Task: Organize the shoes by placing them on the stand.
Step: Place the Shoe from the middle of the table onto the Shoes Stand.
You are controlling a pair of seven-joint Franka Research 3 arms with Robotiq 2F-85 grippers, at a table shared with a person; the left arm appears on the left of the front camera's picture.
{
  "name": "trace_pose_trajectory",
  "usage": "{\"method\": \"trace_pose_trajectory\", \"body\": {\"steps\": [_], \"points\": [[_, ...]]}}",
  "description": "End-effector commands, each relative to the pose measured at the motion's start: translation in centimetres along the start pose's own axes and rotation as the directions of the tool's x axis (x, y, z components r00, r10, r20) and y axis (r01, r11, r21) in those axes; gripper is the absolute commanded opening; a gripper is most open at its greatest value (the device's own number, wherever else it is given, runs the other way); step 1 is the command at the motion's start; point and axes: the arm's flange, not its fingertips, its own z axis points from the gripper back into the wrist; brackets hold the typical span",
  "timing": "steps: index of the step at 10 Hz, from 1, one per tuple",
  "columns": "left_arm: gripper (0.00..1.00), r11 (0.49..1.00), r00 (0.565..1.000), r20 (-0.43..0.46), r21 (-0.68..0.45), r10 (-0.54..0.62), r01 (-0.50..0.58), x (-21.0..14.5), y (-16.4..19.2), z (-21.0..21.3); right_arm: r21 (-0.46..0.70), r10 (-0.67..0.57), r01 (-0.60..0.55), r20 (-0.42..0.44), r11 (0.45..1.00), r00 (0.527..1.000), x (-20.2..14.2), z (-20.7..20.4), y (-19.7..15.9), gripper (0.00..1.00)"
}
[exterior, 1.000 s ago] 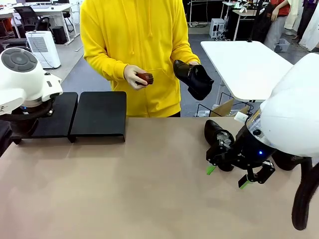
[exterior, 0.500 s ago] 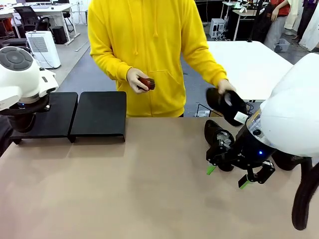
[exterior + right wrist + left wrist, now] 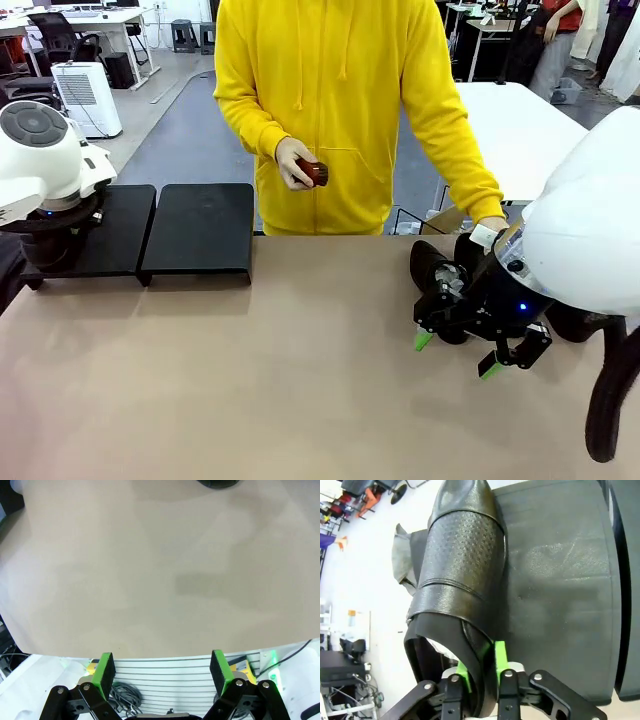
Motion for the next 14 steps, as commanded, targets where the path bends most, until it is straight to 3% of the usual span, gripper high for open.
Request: {"method": "trace_pose_trajectory", "body": {"steps": [1, 2, 3, 8, 9, 14], "points": [[0.71, 0.999, 0.999, 0.040, 0.015, 0.035, -0.036, -0.2, 0.5, -0.1, -0.007, 0.014, -0.014, 0.004, 1.000, 1.000, 0.2, 0.1, -0.1, 1.00], [0.91, 0.999, 0.998, 0.040, 0.017, 0.051, -0.052, -0.4, 0.7, 0.2, -0.007, 0.014, -0.014, 0.004, 1.000, 1.000, 0.2, 0.1, -0.1, 1.00], [1.00, 0.998, 0.997, 0.045, 0.009, 0.068, -0.068, -0.6, 1.1, 0.7, -0.007, 0.014, -0.014, 0.004, 1.000, 1.000, 0.2, 0.1, -0.1, 1.00], [1.00, 0.990, 0.980, 0.138, -0.031, 0.141, -0.138, -2.2, 3.2, 6.7, -0.007, 0.014, -0.014, 0.004, 1.000, 1.000, 0.2, 0.1, -0.1, 1.00], [1.00, 0.995, 0.992, 0.084, -0.014, 0.097, -0.096, -0.4, 2.3, 4.0, -0.007, 0.014, -0.014, 0.004, 1.000, 1.000, 0.2, 0.1, -0.1, 1.00], [1.00, 0.995, 0.992, 0.084, -0.014, 0.097, -0.096, -0.4, 2.3, 4.0, -0.007, 0.014, -0.014, 0.004, 1.000, 1.000, 0.2, 0.1, -0.1, 1.00]]}}
